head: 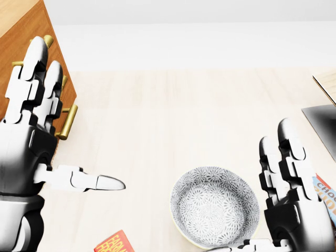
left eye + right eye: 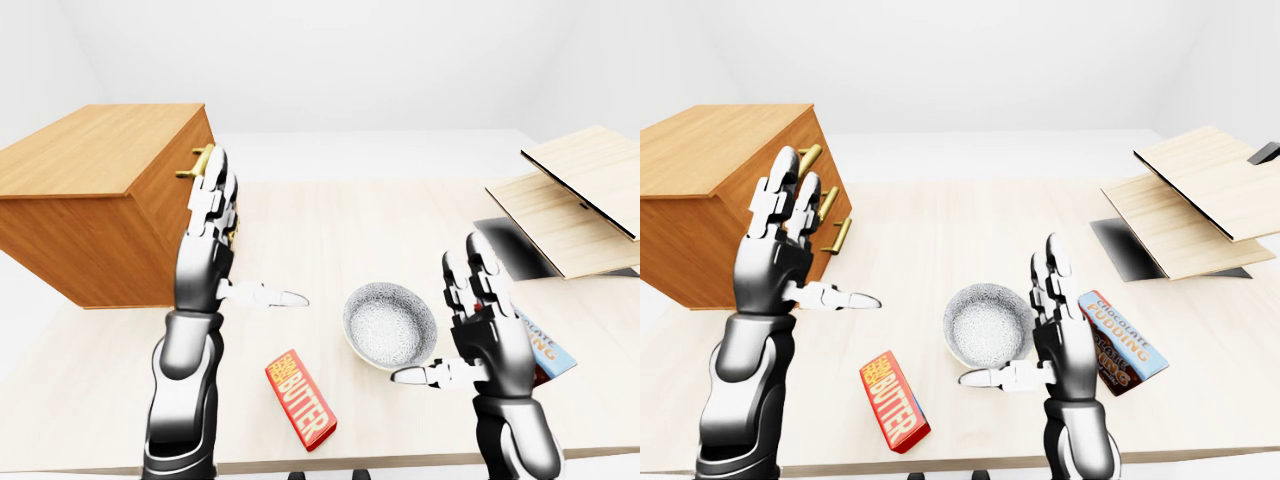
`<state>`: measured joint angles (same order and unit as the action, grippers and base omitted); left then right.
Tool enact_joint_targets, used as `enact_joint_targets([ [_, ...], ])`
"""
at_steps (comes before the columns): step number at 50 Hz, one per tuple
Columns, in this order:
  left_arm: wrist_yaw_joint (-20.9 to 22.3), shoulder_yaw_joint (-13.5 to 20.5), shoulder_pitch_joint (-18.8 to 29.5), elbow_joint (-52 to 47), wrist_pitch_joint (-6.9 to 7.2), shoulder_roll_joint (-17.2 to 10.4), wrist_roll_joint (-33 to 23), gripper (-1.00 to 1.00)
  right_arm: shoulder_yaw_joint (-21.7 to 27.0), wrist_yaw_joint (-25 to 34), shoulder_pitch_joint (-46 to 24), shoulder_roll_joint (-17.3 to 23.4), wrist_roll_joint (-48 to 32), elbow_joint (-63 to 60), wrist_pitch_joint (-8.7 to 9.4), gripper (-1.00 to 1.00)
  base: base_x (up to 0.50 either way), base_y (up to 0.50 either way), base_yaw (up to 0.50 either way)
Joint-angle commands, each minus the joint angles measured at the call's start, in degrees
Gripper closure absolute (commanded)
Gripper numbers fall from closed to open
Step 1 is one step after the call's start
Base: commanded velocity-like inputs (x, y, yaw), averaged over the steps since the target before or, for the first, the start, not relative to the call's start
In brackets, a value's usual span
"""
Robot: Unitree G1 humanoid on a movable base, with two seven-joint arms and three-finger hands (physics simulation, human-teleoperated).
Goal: Close the top drawer of the cabinet and put the bowl on top of it.
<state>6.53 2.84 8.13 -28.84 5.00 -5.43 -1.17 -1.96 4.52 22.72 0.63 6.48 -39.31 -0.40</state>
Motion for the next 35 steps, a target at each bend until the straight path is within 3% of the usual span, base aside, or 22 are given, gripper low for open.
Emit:
enact_joint_targets([
  [1, 1.8, -7.6, -5.8, -8.4, 0.0, 4.2, -8.0, -1.0, 3.1, 2.1, 0.5, -1.0, 1.9, -3.5, 2.53, -1.0, 0.0, 0.0, 0.0],
  [9, 1.8, -12.1, -8.3, -11.1, 0.0, 5.0, -11.3, -1.0, 6.3, 4.2, 1.1, -2.3, 3.9, -6.8, 4.67, -1.0, 0.0, 0.0, 0.0],
  [17, 1.2, -16.5, -10.3, -14.7, 0.0, 5.4, -14.4, -1.0, 8.4, 6.1, 2.3, -3.7, 5.2, -9.6, 5.4, -1.0, 0.0, 0.0, 0.0],
  [26, -0.4, -21.9, -11.8, -17.7, 0.0, 4.9, -18.7, -1.0, 10.2, 8.1, 5.3, -5.9, 7.0, -15.3, 5.4, -1.0, 0.0, 0.0, 0.0],
  [35, -1.6, -27.4, -13.2, -20.1, 0.0, 4.3, -23.1, -1.0, 14.6, 10.7, 3.2, -7.3, 8.9, -12.5, 5.4, -1.0, 0.0, 0.0, 0.0],
])
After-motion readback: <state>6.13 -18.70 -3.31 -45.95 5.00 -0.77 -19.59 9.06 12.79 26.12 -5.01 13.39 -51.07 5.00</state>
